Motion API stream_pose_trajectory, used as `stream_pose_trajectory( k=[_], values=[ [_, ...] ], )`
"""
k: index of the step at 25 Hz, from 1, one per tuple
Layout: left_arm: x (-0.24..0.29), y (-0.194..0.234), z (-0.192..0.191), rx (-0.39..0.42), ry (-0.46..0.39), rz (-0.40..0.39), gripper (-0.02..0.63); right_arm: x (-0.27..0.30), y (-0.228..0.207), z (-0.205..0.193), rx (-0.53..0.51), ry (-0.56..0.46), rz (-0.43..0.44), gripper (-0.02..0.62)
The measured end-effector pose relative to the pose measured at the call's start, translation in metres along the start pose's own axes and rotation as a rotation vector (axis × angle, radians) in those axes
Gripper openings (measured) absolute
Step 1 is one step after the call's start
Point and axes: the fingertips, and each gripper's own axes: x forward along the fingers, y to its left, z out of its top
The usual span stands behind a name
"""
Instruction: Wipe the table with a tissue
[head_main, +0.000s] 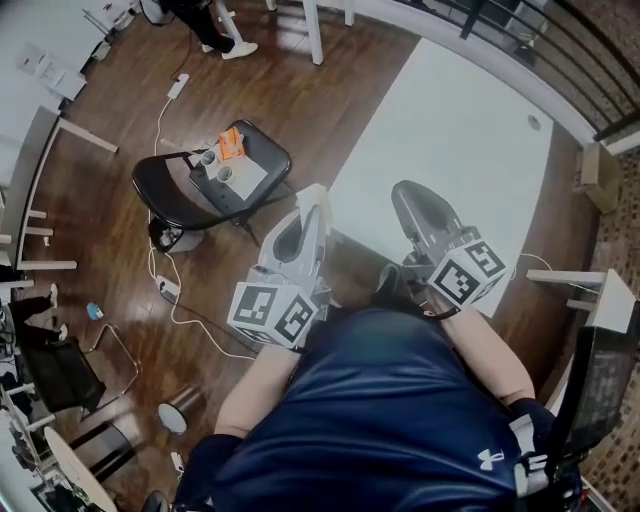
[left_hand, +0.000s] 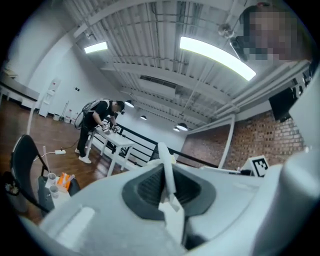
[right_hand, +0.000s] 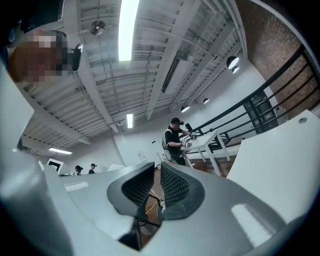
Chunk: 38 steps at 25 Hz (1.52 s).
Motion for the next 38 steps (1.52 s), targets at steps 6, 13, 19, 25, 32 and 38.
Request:
stream_pose_trajectory(
  k=[6,13,19,25,32,38],
  values=[
    [0.04,-0.039,0.017,0.026,-0.004,-0.107,0.02,-0.011,-0.011,0.026,-0.129,-0.034,-0.067,0.037],
    [0.078,-0.077,0.011,0.044,0.054,-0.193,0.02,-0.043,-0.043,0.058,-0.247,-0.085,-0.191,0.037],
    [0.097,-0.092,-0.009,0.054,0.089,-0.233,0.02,-0.059,-0.064,0.058,-0.256,-0.106,-0.226,0.037],
    [0.115,-0.097,-0.024,0.05,0.141,-0.229,0.02,-0.059,-0.082,0.055,-0.218,-0.092,-0.233,0.037],
    [0.122,-0.104,-0.026,0.043,0.158,-0.202,0.02,-0.059,-0.086,0.06,-0.185,-0.073,-0.191,0.034],
    [0.127,-0.119,-0.029,0.034,0.166,-0.164,0.02,-0.07,-0.097,0.068,-0.208,-0.06,-0.161,0.025]
  ],
)
